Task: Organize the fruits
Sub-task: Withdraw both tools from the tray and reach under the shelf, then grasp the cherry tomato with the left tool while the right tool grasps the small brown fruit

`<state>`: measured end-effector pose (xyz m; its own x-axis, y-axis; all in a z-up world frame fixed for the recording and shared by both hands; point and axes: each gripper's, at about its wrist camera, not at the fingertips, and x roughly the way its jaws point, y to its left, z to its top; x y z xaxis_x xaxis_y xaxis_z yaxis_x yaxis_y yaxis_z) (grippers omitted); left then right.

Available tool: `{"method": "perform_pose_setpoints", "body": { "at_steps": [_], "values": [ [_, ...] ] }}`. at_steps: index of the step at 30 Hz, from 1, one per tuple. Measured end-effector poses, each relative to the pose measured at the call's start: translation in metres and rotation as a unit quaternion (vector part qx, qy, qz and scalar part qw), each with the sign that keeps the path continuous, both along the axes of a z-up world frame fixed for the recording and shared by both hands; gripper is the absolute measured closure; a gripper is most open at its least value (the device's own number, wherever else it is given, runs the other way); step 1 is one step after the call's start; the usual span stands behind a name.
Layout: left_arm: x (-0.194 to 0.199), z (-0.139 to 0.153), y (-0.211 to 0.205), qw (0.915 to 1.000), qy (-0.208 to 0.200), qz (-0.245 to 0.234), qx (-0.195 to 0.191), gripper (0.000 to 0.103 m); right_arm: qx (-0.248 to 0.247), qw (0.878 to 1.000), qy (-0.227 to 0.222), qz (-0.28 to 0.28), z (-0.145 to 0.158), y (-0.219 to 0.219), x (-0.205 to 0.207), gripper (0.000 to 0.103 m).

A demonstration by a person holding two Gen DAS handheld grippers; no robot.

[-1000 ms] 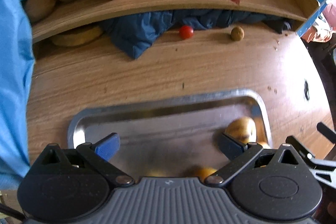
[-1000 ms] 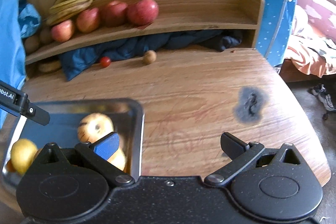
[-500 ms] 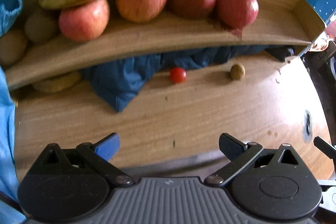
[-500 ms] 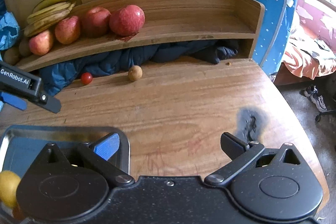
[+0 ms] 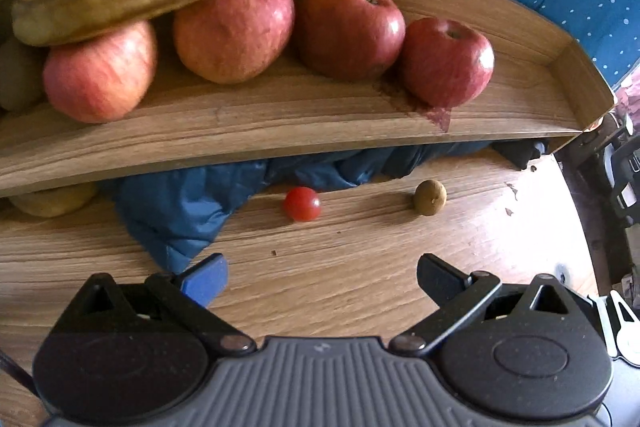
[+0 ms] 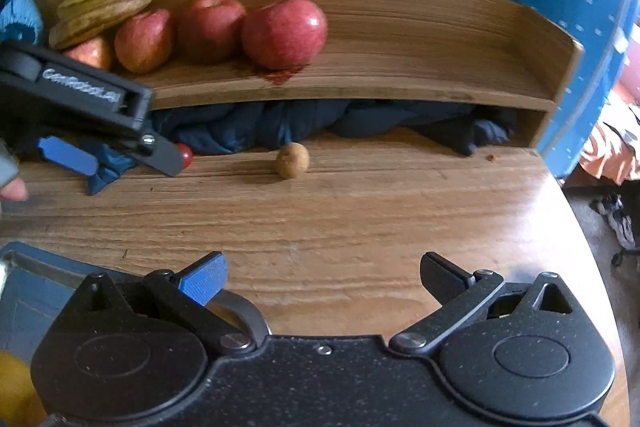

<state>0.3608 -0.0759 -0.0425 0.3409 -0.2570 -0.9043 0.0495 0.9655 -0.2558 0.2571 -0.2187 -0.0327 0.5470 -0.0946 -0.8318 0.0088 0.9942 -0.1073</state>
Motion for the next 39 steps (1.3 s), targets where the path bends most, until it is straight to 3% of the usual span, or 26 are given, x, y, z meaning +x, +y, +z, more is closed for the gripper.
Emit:
{"method": "perform_pose_setpoints", "body": {
  "at_steps": [7, 21, 27, 35, 39],
  "values": [
    [0.004, -0.011, 0.0, 0.9998, 0.006, 0.017, -0.008, 0.001, -0.016, 1.0, 0.005, 0.025, -0.005, 0.012, 0.019, 0.001],
    [0.019, -0.021, -0.003, 0.9995, 0.001, 0.028, -0.013, 0.003, -0.015, 1.0, -0.002, 0.005, -0.021, 0.002, 0.046, 0.003],
    [0.022, -0.023, -0.004, 0.9996, -0.003, 0.026, -0.012, 0.012, -0.005, 1.0, -0.01, 0.009, -0.023, -0.001, 0.056, 0.007],
    [0.023, -0.027, -0.005, 0.9996, -0.007, 0.025, -0.012, 0.026, 0.01, 1.0, -0.013, 0.023, -0.028, 0.001, 0.066, 0.024],
    [0.026, -0.03, -0.003, 0.9995, -0.008, 0.026, -0.014, 0.034, 0.008, 0.999, -0.013, 0.029, -0.031, 0.005, 0.07, 0.026]
  ]
}}
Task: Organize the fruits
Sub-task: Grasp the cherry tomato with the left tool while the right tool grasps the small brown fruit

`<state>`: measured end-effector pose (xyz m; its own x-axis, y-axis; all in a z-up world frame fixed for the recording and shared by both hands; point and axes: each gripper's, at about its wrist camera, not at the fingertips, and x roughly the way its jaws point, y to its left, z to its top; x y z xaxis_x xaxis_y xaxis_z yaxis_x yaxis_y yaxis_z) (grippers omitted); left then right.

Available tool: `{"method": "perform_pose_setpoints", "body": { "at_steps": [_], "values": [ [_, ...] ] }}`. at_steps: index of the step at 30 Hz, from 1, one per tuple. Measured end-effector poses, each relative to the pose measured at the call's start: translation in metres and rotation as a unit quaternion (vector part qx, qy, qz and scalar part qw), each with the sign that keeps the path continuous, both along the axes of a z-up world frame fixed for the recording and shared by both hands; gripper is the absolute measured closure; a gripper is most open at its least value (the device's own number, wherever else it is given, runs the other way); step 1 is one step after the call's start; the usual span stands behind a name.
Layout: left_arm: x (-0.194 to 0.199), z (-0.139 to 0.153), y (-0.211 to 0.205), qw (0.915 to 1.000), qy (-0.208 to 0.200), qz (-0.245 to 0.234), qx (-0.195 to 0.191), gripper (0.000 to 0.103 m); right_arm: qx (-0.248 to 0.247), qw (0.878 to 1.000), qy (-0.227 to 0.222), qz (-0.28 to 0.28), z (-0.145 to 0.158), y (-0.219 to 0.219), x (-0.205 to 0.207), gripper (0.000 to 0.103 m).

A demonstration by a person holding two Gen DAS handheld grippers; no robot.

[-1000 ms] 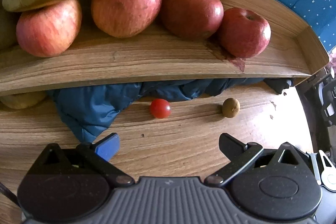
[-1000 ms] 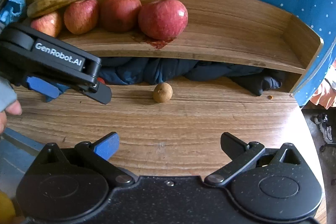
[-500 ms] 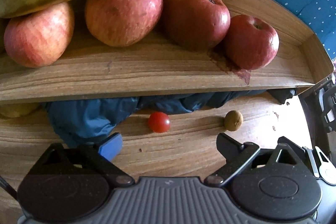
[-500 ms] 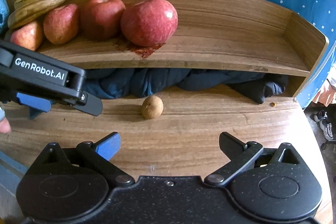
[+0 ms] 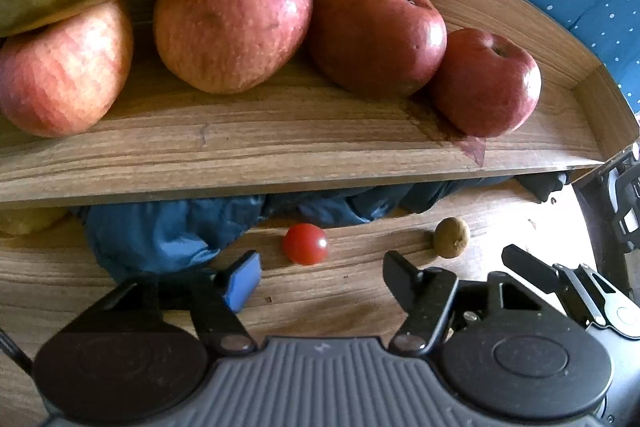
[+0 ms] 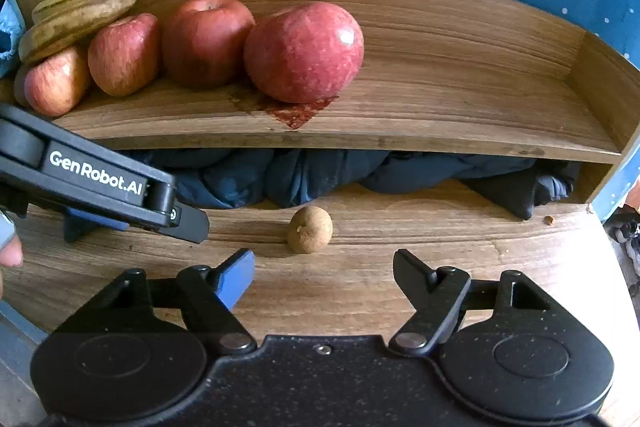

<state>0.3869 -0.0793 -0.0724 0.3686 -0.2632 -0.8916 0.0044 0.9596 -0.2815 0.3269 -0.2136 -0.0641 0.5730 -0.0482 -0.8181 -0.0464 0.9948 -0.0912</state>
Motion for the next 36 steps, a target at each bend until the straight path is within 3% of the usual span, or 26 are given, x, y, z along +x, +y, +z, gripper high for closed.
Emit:
{"method": "perform_pose_setpoints", "body": {
  "at_steps": [13, 19, 31, 36],
  "values": [
    [0.01, -0.003, 0.004, 1.0, -0.006, 0.004, -0.002, 0.056, -0.005, 1.0, 0.003, 0.008, -0.01, 0.005, 0.018, 0.043],
    [0.01, -0.003, 0.003, 1.0, -0.007, 0.003, -0.003, 0.06, 0.006, 1.0, 0.001, 0.006, -0.011, 0.006, 0.02, 0.054],
    [0.009, -0.007, 0.001, 0.9998, -0.011, -0.003, -0.017, 0.078, 0.017, 1.0, 0.007, -0.002, -0.015, 0.008, 0.032, 0.062],
    [0.009, -0.01, 0.002, 0.9997, -0.013, -0.003, -0.021, 0.079, 0.018, 1.0, 0.006, -0.004, -0.016, 0.005, 0.032, 0.067]
  ]
}}
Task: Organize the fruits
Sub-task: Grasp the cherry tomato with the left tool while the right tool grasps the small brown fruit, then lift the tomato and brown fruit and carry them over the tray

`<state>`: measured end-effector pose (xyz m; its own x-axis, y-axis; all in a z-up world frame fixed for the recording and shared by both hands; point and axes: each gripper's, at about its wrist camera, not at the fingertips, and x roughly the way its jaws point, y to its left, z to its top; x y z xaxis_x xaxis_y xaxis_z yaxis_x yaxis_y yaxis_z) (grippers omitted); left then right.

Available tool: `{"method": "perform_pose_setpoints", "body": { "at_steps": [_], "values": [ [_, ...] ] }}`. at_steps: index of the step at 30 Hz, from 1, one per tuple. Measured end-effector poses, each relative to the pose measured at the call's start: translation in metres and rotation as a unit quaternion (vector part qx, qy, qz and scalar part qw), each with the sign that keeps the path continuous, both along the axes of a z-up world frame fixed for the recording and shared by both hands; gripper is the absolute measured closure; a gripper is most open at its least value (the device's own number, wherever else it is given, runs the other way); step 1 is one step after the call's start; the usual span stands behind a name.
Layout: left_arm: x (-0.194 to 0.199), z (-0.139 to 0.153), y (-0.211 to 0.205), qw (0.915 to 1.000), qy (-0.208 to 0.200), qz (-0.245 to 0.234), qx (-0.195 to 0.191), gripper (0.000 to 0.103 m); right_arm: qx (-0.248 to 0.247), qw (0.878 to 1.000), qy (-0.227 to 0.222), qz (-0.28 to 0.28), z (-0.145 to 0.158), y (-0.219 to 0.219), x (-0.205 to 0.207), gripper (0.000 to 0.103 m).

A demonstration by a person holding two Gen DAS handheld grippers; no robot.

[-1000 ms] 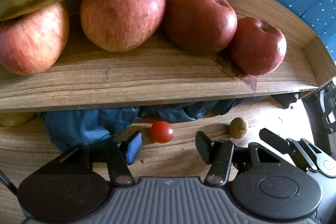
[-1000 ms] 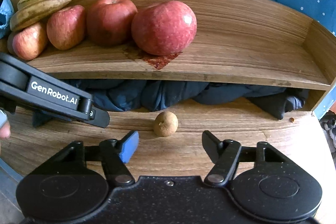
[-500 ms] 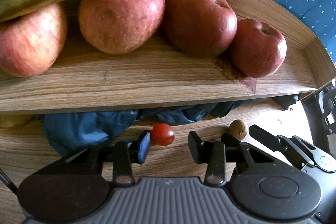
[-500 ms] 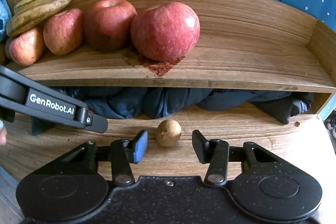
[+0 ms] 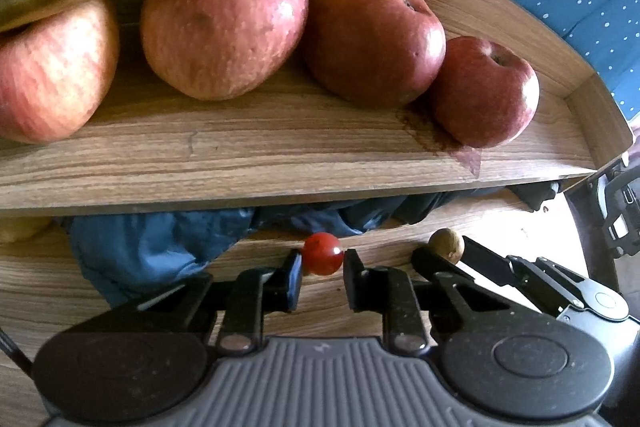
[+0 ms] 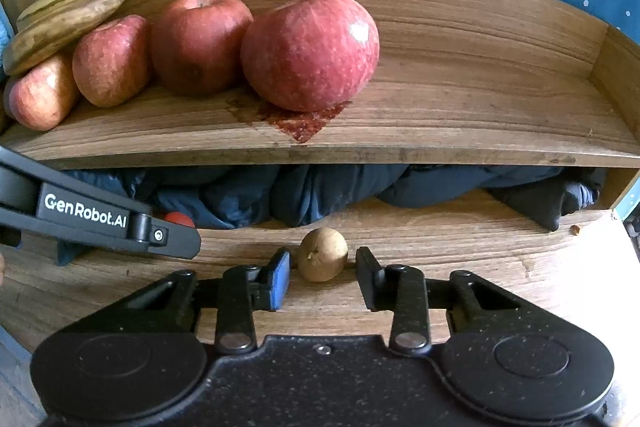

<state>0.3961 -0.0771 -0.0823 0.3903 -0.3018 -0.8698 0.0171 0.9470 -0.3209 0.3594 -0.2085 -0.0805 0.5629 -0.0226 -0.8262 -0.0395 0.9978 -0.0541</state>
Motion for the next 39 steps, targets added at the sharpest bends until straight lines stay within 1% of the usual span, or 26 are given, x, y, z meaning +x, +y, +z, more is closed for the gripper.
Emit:
{"method": "perform_pose_setpoints", "body": {
  "at_steps": [4, 8, 15, 21, 29, 39],
  "values": [
    [0.001, -0.002, 0.0, 1.0, -0.001, 0.0, -0.003, 0.08, 0.0, 1.0, -0.002, 0.001, 0.002, -0.001, -0.003, 0.074],
    [0.0, -0.003, 0.001, 1.0, -0.001, -0.001, -0.006, 0.08, 0.0, 1.0, -0.001, 0.001, 0.003, 0.0, -0.004, 0.074],
    [-0.005, 0.0, -0.004, 0.9998, -0.006, -0.017, -0.009, 0.081, 0.008, 1.0, 0.002, 0.003, 0.004, 0.001, -0.006, 0.074],
    [-0.01, 0.006, -0.006, 0.9996, -0.016, -0.021, -0.012, 0.081, 0.012, 1.0, -0.002, 0.008, 0.012, -0.001, -0.011, 0.074],
    [-0.03, 0.018, -0.003, 0.9993, -0.03, -0.001, -0.024, 0.081, 0.006, 1.0, -0.013, 0.021, 0.03, 0.002, -0.024, 0.074],
    [-0.059, 0.036, 0.014, 0.9982, -0.048, 0.025, -0.024, 0.081, 0.012, 0.998, -0.047, 0.047, 0.056, 0.016, -0.045, 0.074]
  ]
}}
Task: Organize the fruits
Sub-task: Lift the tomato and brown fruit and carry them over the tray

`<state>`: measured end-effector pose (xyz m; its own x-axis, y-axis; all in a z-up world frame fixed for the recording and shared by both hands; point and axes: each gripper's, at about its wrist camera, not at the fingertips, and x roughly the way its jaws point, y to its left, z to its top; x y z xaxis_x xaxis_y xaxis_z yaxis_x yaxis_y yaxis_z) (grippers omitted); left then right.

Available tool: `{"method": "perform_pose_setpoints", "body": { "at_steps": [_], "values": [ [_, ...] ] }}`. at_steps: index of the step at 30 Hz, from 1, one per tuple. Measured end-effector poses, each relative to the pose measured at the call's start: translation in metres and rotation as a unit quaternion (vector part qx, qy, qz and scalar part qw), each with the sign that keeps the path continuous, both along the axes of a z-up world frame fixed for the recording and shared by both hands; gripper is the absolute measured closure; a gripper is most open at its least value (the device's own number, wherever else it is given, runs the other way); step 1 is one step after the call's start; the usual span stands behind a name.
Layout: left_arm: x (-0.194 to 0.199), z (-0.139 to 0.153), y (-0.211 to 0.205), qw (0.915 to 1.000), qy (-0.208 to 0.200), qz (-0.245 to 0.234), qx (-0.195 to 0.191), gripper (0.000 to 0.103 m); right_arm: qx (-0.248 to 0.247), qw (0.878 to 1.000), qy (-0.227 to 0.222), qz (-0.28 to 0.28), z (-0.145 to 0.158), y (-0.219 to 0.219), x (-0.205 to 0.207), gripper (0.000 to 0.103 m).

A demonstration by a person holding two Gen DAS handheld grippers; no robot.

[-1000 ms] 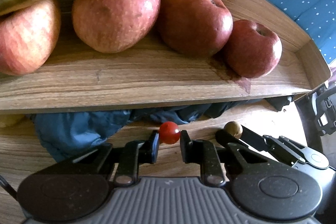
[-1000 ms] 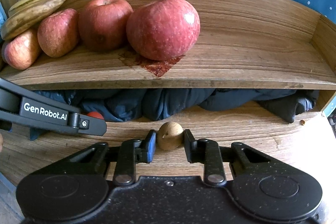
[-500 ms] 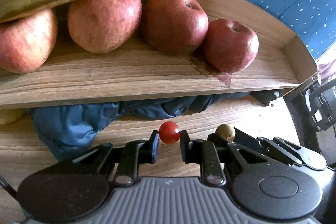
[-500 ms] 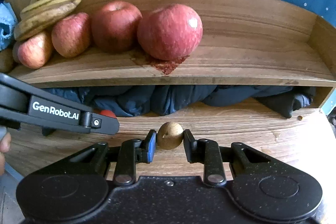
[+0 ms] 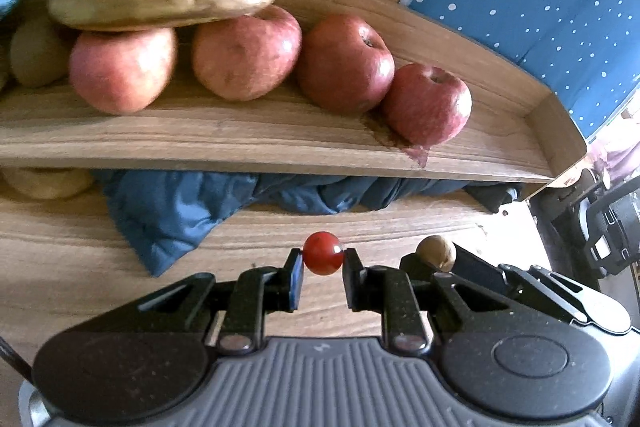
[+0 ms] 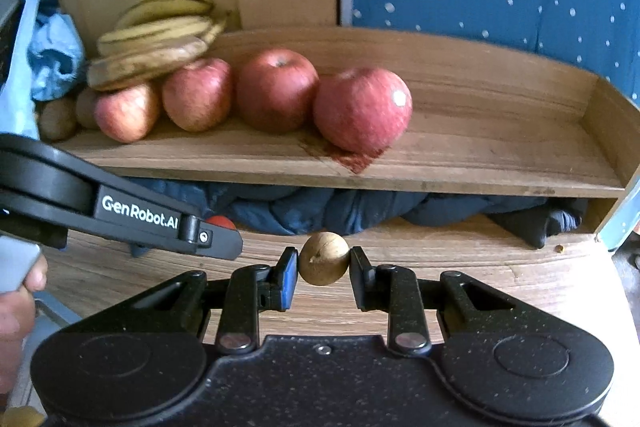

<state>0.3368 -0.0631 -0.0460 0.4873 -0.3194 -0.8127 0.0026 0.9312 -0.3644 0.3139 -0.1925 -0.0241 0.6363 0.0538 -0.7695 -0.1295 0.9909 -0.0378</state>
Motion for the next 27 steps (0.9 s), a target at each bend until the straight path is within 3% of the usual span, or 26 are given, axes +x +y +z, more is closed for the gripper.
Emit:
{"method": "perform_pose_setpoints", "body": {
  "at_steps": [27],
  "values": [
    [-0.079, 0.018, 0.054, 0.9945, -0.011, 0.104, 0.003, 0.08, 0.029, 0.996, -0.001, 0.081, 0.013, 0.039, -0.062, 0.074]
  ]
}}
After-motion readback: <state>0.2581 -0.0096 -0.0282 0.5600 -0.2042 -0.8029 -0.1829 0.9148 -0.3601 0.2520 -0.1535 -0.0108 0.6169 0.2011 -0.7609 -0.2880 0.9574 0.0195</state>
